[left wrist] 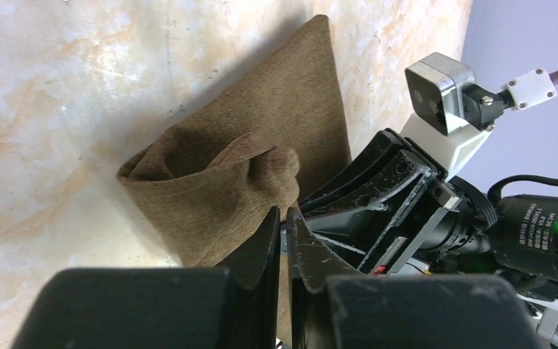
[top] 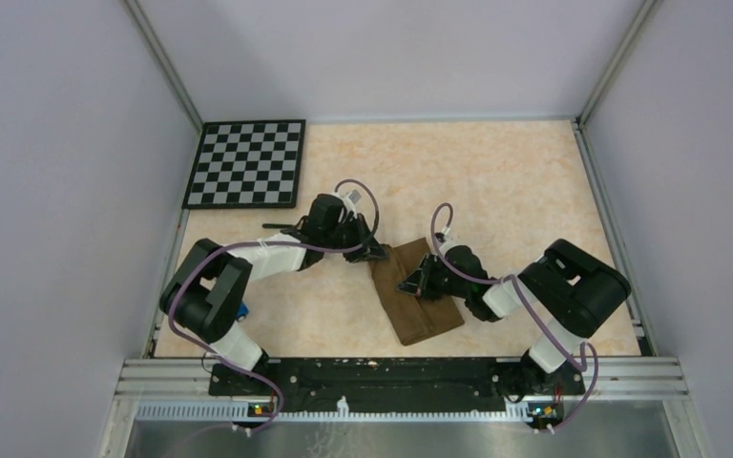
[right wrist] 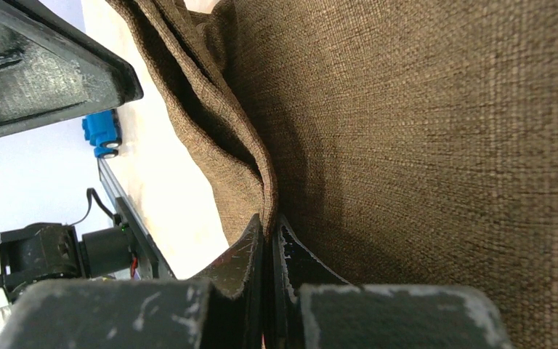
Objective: Fold the napkin into a case and place the utensils inside
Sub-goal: Fold the lower triangle-folded napkin at the center of the board.
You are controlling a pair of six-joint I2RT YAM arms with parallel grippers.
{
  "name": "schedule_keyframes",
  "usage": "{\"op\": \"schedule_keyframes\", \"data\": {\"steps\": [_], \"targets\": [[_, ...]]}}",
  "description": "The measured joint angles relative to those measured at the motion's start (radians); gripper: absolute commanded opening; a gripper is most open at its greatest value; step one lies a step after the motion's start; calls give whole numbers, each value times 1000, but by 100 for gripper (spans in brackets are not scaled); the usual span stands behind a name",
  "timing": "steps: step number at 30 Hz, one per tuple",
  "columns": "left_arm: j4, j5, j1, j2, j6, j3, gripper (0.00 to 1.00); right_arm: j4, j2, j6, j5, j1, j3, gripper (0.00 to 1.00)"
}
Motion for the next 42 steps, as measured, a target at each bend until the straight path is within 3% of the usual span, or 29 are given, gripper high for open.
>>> {"op": "schedule_keyframes", "data": {"steps": [35,40,42], "targets": [[52,-11,-10,165,37,69,6,58,23,25,-28,27,-18,0],[91,-5,-10,189,64,65,5,-9,-28,-8,-17,27,-18,10],[118,2,-10,200,76,61,5,-63,-75,-34,-7,27,-18,19]]}}
